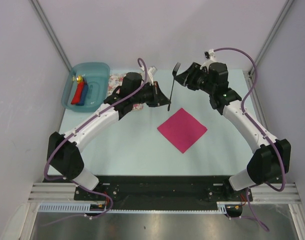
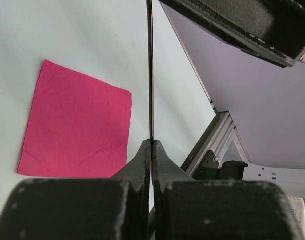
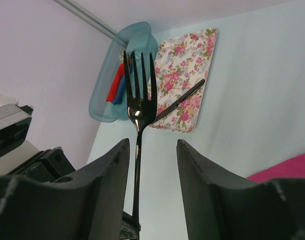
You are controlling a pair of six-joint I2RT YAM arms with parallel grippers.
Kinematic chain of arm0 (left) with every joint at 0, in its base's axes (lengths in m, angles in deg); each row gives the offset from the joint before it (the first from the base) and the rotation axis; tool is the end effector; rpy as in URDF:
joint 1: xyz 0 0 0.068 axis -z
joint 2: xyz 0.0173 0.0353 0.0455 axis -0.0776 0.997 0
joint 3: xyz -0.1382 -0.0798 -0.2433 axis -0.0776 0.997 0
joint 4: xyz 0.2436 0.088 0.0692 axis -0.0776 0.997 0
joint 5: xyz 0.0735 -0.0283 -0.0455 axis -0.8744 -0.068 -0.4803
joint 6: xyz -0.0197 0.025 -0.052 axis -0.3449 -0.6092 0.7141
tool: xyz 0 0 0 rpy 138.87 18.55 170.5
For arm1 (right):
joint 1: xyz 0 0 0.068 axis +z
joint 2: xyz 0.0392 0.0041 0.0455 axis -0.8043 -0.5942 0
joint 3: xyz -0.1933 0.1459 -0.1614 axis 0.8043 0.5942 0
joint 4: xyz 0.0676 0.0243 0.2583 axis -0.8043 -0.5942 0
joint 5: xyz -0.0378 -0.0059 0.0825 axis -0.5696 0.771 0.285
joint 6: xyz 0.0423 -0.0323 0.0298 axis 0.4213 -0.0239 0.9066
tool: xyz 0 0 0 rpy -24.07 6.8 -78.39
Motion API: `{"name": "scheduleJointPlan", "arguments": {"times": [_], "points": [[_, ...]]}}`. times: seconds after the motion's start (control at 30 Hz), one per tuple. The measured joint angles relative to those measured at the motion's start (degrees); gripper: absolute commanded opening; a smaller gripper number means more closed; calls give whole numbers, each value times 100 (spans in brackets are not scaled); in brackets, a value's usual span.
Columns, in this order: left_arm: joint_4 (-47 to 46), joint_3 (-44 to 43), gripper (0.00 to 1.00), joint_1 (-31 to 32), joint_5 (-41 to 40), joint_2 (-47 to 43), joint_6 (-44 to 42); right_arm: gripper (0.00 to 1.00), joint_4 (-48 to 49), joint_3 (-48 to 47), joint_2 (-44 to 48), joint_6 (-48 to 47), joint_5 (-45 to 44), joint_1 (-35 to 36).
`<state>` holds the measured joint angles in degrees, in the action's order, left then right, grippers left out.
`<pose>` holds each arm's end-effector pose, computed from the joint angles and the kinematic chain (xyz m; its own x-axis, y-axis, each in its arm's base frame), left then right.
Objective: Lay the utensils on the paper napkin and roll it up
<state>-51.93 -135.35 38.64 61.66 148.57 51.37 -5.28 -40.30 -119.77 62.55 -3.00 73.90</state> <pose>0.3038 -0.2308 0.3623 -0.7433 -0.1185 -0.6584 0.5059 0.5444 -0.6691 0.3411 0.1400 0.3990 -0.4961 0.4242 -0.7576 -0.3636 0.6909 0.6249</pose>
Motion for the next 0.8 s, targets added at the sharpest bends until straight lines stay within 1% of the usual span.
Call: {"name": "scheduleJointPlan", "arguments": {"times": [0.2, 0.4, 0.47, 0.5, 0.53, 0.6, 0.63, 0.7, 0.77, 0.8], "points": [[-13, 0, 0, 9, 2, 0, -4, 45, 76, 72, 0, 111, 109, 63], [-22, 0, 0, 26, 20, 0, -4, 43, 79, 181, 0, 118, 131, 107], [-26, 0, 0, 39, 33, 2, -4, 40, 83, 197, 0, 118, 138, 118], [-26, 0, 0, 48, 50, 4, -4, 37, 94, 199, 0, 120, 146, 120], [-28, 0, 0, 57, 61, 7, -4, 31, 122, 201, 0, 129, 153, 122], [-28, 0, 0, 81, 90, 15, -4, 24, 175, 201, 0, 144, 181, 122], [-33, 0, 0, 96, 103, 17, -4, 14, 210, 201, 0, 155, 197, 122], [-39, 0, 0, 114, 109, 31, -4, 1, 229, 201, 0, 184, 210, 122], [-46, 0, 0, 120, 103, 46, -7, 0, 243, 201, 0, 232, 225, 122], [-46, 0, 7, 120, 105, 57, -11, 0, 247, 201, 2, 269, 229, 125]]}}
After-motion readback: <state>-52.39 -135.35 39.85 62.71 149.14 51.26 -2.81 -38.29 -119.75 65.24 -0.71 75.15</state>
